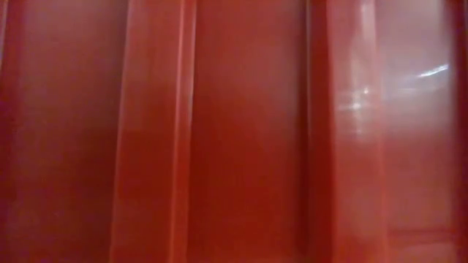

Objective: Sort blocks
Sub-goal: Assemble the bin divider into the red bin

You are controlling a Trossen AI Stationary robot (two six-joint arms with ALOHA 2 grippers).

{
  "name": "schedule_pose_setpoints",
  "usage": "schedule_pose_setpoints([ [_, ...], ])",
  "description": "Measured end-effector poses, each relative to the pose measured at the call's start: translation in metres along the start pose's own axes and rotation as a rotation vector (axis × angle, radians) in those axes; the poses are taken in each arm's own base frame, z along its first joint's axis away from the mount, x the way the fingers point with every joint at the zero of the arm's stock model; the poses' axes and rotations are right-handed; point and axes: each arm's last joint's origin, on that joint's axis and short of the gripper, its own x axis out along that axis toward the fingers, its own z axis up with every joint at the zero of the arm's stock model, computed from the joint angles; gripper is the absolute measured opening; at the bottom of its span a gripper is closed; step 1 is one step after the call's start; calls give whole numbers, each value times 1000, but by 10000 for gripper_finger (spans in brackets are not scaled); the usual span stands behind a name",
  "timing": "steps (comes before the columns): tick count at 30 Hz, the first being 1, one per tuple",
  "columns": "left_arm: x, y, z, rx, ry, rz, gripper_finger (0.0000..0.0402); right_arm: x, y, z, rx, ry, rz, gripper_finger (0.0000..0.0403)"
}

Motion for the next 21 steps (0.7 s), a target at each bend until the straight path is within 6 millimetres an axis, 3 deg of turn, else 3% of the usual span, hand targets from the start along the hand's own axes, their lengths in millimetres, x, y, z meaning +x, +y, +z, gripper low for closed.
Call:
schedule_pose_setpoints([
  [2, -3, -4, 0, 6, -3, -10, 123, -2, -3, -2, 20, 31, -42, 132],
  [5, -6, -7, 0, -33, -4, -23, 122, -11, -18, -7, 195, 67, -255, 109],
  [10, -5, -6, 0, -155, -6, -21, 122, -27, -26, -10, 328, 70, -358, 13],
  [14, -1, -12, -4, -277, 11, -50, 116, -29, -46, -25, 383, 163, -570, 3],
  [17, 6, -28, -15, -314, 47, -78, 88, -28, -59, -36, 411, 253, -598, 1],
  [21, 12, -49, -22, -426, 37, -113, 17, -22, -76, -58, 449, 283, -627, 0],
])
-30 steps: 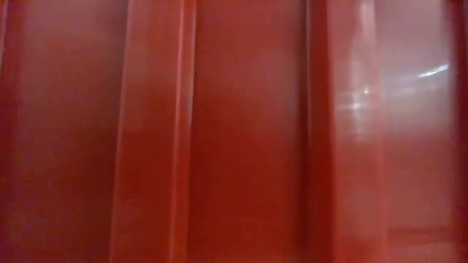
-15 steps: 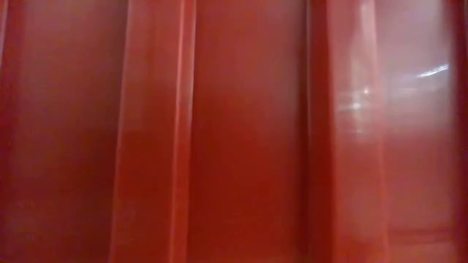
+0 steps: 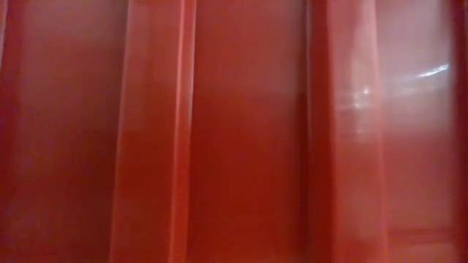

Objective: Sort blocks
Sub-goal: Assemble the bin divider into the red bin

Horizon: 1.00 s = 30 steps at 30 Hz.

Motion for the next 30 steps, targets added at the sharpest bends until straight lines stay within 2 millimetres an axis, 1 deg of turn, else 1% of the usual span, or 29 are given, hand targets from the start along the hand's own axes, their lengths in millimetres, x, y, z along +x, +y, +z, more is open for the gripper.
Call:
schedule_pose_setpoints([
  [1, 1, -3, -2, -30, -17, 1, 9, 3, -5, -2, 15, -2, -1, 0],
  [4, 1, -12, -6, -96, -78, 18, 4, 6, -14, -5, 35, -21, 35, 0],
  [8, -5, -23, -15, -173, -79, -7, 1, 15, -14, -7, 30, -22, 83, 0],
  [13, -20, -42, -35, -207, 3, -86, 1, 21, -13, -9, 30, -20, 76, 0],
  [16, -30, -48, -48, -252, 57, -78, 1, 23, -14, -9, 42, -25, 65, 0],
  [20, -42, -53, -67, -310, 153, -55, 0, 23, -12, -9, 0, -29, 87, 0],
  [24, -53, -56, -76, -326, 191, -40, 0, 15, -10, -6, -4, -49, 74, 0],
  [27, -53, -55, -77, -315, 182, -22, 0, -2, -5, 2, -116, -116, 115, 0],
  [30, -50, -51, -76, -307, 186, -5, 0, -5, -9, 14, -178, -147, 54, 0],
])
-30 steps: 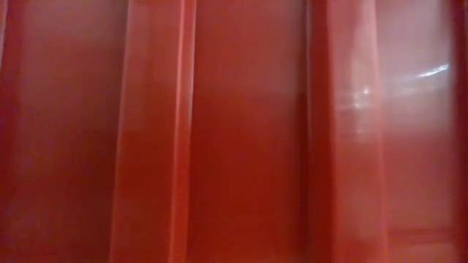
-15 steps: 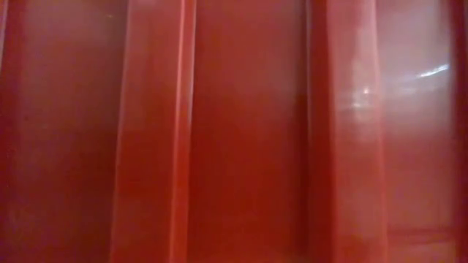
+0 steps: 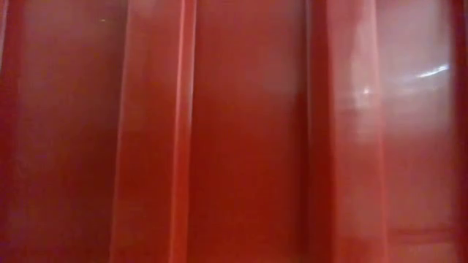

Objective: Sort blocks
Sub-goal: Assemble the bin divider into the red bin

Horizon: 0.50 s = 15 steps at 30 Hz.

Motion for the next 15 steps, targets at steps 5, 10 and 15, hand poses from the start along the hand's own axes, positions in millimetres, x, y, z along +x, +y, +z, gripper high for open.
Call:
schedule_pose_setpoints([
  [5, 1, 1, 2, 19, 18, -5, 0, -3, 3, 12, -43, 15, 38, 0],
  [10, 1, 1, 2, 21, 27, -9, 0, 6, 0, 5, -101, 79, 14, 0],
  [15, 1, 1, 1, 17, 34, -11, 0, 14, 5, -6, -114, 124, 76, 0],
])
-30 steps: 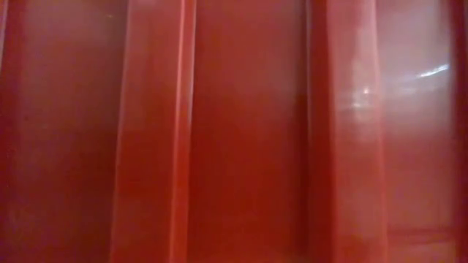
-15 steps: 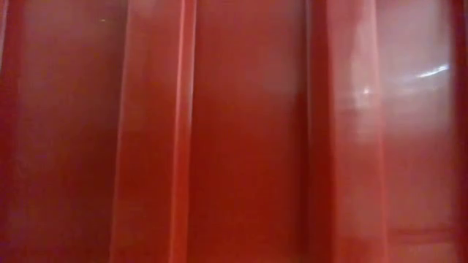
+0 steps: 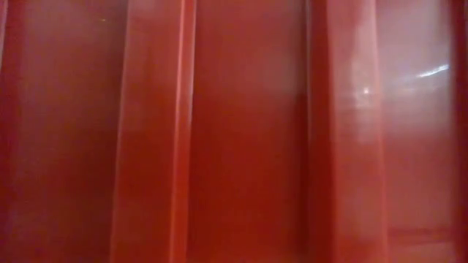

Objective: Sort blocks
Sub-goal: Assemble the bin divider into the red bin

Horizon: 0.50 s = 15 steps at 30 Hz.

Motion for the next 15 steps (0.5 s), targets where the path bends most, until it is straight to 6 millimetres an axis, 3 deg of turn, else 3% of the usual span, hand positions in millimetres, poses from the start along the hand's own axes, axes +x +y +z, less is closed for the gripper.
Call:
schedule_pose_setpoints([
  [9, -8, -8, -18, -7, 283, -134, 0, 2, 17, -6, 68, -92, 158, 0],
  [15, -13, -6, -27, 0, 389, -135, 0, 8, 32, 7, 106, -123, 252, 0],
])
